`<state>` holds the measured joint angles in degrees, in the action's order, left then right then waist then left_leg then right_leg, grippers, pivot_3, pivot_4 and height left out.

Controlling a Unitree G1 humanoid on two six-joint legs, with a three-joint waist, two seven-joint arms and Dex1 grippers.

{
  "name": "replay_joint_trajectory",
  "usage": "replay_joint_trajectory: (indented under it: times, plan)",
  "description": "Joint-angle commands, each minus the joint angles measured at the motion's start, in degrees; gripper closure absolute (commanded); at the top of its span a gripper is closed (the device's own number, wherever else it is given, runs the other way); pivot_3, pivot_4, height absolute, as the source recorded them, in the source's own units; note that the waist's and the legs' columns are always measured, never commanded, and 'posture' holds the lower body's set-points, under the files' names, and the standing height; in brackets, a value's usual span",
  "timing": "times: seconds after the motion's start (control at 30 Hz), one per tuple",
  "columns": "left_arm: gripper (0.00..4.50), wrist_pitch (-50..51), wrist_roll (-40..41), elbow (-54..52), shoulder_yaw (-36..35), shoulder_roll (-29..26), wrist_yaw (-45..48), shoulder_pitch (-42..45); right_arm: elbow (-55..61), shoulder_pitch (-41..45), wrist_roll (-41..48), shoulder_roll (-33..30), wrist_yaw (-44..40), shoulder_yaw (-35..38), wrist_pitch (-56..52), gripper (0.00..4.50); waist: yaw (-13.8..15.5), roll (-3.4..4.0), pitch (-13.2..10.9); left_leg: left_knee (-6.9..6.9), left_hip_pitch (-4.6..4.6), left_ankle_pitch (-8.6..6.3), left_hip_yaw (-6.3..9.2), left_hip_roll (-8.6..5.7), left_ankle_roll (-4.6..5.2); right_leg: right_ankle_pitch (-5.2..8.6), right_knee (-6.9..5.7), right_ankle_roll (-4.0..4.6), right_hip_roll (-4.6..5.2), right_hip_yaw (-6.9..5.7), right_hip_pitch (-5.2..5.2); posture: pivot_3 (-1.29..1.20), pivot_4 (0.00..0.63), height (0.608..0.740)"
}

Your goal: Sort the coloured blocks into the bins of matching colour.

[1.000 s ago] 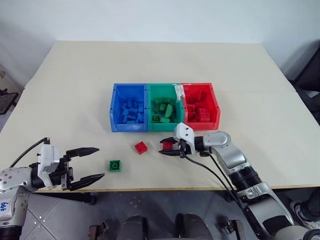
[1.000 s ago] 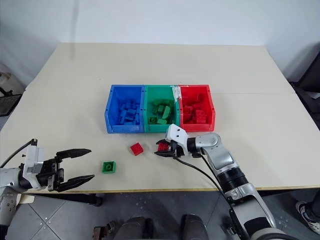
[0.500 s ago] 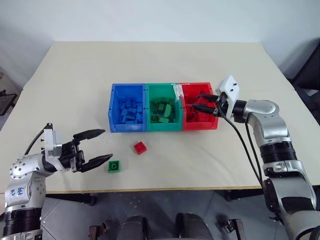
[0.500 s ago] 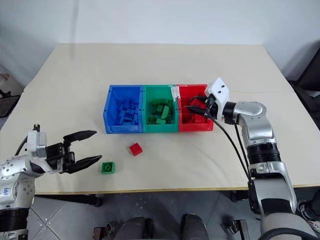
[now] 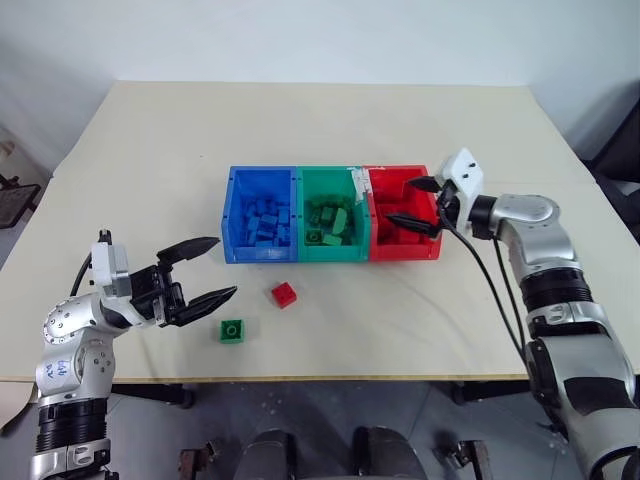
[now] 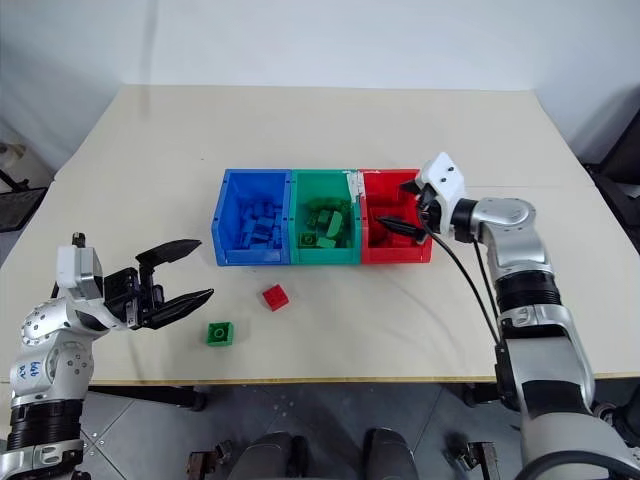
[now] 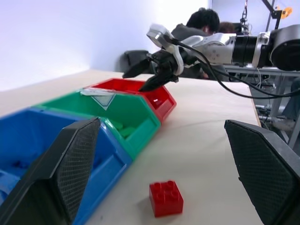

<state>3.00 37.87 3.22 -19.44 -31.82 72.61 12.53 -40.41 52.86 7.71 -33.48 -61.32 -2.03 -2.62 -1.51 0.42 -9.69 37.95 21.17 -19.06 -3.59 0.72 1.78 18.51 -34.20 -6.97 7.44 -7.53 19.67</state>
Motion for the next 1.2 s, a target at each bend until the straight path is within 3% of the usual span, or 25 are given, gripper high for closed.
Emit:
replay_joint_trajectory:
  times: [0.03,0.2,0.47,0.9,1.03,1.2]
  plan:
    - [0.0,-0.71,0.11,0.05,0.27,-0.2,0.04,0.29,9.99,-4.42,3.17,-4.45,-8.23,0.41,-2.52,0.03,0.0,0.0,0.0,0.0,0.0,0.0,0.01,0.0,0.0,0.0,0.02,0.0,0.01,-0.01,-0.02,0.0,0.15,0.74]
    - [0.0,-2.2,-3.35,2.81,0.69,-3.44,1.55,-1.27,21.39,-13.98,8.34,-10.33,-19.28,1.42,-3.91,0.03,0.04,0.0,0.0,0.0,-0.02,0.0,-0.03,0.02,0.0,0.0,0.13,-0.01,0.01,-0.02,-0.08,0.0,0.15,0.74]
    - [0.0,-2.68,-5.33,4.23,-0.89,-8.27,2.4,-7.03,24.93,-24.99,11.93,-16.37,-29.01,3.06,1.41,0.03,0.0,0.0,0.0,-0.04,-0.06,-0.01,-0.06,0.09,-0.01,0.0,0.22,-0.01,0.11,0.0,-0.09,0.0,0.15,0.74]
    - [0.0,-0.05,-3.49,-5.02,-3.72,-9.05,-2.49,-14.22,24.52,-23.92,19.54,-15.43,-31.18,2.35,2.46,0.03,0.09,0.03,-0.02,-0.02,-0.04,-0.02,0.04,0.09,-0.02,0.0,0.31,-0.01,0.25,0.05,-0.13,0.0,0.15,0.74]
    - [0.0,4.74,-3.24,-14.61,-2.71,-8.07,-9.97,-15.85,24.71,-23.09,21.75,-16.31,-31.18,0.71,2.21,0.03,0.06,0.03,-0.02,-0.02,-0.05,-0.02,0.06,0.09,-0.02,0.0,0.34,-0.01,0.27,0.06,-0.17,0.0,0.15,0.74]
    - [0.0,14.69,-9.76,-26.75,4.54,-9.91,-20.2,-17.85,25.68,-22.24,27.02,-18.1,-31.18,-1.84,1.83,0.03,0.11,0.04,-0.03,-0.02,-0.05,-0.03,0.08,0.07,0.0,0.0,0.36,-0.01,0.27,0.07,-0.2,0.0,0.15,0.74]
